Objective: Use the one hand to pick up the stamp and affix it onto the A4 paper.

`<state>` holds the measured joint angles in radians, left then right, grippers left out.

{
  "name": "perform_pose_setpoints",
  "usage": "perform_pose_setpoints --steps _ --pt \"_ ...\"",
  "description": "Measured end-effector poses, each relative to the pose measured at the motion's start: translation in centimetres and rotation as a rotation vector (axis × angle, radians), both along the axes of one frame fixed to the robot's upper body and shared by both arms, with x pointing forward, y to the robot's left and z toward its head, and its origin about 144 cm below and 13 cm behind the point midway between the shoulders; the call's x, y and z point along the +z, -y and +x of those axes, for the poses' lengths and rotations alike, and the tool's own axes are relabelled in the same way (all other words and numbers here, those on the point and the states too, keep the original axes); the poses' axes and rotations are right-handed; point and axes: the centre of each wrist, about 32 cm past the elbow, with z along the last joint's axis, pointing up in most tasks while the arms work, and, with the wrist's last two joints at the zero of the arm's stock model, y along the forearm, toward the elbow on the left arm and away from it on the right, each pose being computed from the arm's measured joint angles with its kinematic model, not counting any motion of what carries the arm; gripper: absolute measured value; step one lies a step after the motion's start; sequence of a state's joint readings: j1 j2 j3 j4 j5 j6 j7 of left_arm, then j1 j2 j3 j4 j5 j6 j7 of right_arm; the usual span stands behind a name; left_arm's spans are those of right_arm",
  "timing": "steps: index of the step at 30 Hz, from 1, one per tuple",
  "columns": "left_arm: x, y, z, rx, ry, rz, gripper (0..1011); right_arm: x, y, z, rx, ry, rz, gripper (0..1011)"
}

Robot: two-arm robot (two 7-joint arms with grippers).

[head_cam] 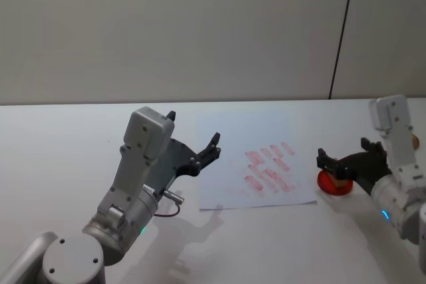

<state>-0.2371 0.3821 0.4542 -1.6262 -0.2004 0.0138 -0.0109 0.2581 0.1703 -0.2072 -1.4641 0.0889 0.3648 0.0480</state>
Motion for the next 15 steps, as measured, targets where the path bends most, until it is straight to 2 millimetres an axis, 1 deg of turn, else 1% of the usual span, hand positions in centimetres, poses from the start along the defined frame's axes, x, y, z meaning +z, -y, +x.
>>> perform_pose_setpoints --steps 10,15 --pt "0.0 0.0 0.0 0.0 0.0 0.0 993 0.8 0.5 -2.3 -0.005 0.11 -0.025 1001" --pt "0.0 0.0 0.0 0.0 0.0 0.0 993 1.0 0.7 -3.0 -0.006 0.139 -0.032 1001"
